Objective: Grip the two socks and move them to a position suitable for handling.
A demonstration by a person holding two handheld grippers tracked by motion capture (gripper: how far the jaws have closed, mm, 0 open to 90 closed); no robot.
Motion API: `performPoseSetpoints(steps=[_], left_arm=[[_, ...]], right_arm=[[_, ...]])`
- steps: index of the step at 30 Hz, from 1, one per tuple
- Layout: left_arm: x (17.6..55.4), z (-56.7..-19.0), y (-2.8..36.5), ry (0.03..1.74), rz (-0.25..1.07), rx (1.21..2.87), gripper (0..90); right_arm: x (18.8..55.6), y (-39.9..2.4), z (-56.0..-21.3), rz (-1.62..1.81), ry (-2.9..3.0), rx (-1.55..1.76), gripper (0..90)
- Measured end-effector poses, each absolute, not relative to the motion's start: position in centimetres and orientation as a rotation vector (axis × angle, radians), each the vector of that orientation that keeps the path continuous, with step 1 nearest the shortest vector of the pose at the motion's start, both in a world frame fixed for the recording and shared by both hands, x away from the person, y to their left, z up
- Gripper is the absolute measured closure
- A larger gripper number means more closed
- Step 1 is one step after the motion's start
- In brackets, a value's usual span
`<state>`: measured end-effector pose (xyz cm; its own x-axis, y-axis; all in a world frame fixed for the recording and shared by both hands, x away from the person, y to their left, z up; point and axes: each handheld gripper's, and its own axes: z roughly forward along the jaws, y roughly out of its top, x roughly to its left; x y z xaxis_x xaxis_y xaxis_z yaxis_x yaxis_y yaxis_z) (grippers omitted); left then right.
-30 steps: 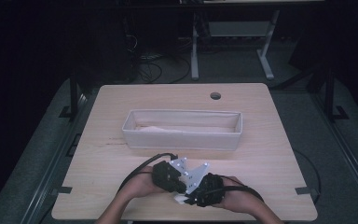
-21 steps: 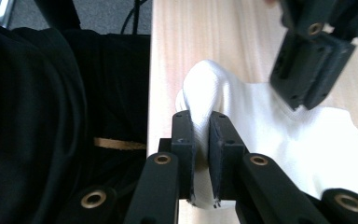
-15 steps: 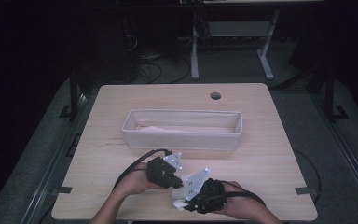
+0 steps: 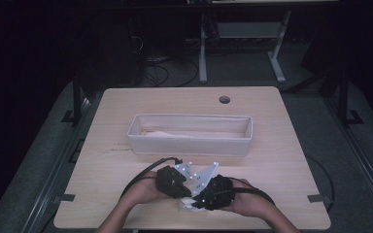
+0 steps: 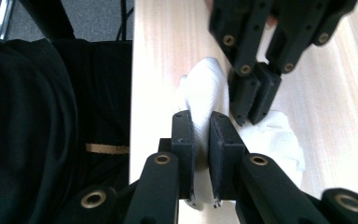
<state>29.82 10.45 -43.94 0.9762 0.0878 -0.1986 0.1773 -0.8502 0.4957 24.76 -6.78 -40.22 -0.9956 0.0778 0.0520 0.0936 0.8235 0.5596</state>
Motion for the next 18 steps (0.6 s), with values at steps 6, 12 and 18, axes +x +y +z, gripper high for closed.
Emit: performPoseSetpoints(steps=[6,12,18], left_arm=[[30.4,-43.3,12.6,0.239,-0.170,2.568,82.2],[30.6,-42.7,14.2,0.280,-0.138,2.566,82.2],[30.3,-42.3,14.5,0.266,-0.128,2.545,82.2]], right_arm=[[26.2,-6.8,-40.4,-0.895,-2.948,-0.209,81.4],[27.9,-6.3,-41.5,-0.837,-2.952,-0.306,81.4],[29.0,-5.9,-42.8,-0.771,-2.967,-0.358,81.4]])
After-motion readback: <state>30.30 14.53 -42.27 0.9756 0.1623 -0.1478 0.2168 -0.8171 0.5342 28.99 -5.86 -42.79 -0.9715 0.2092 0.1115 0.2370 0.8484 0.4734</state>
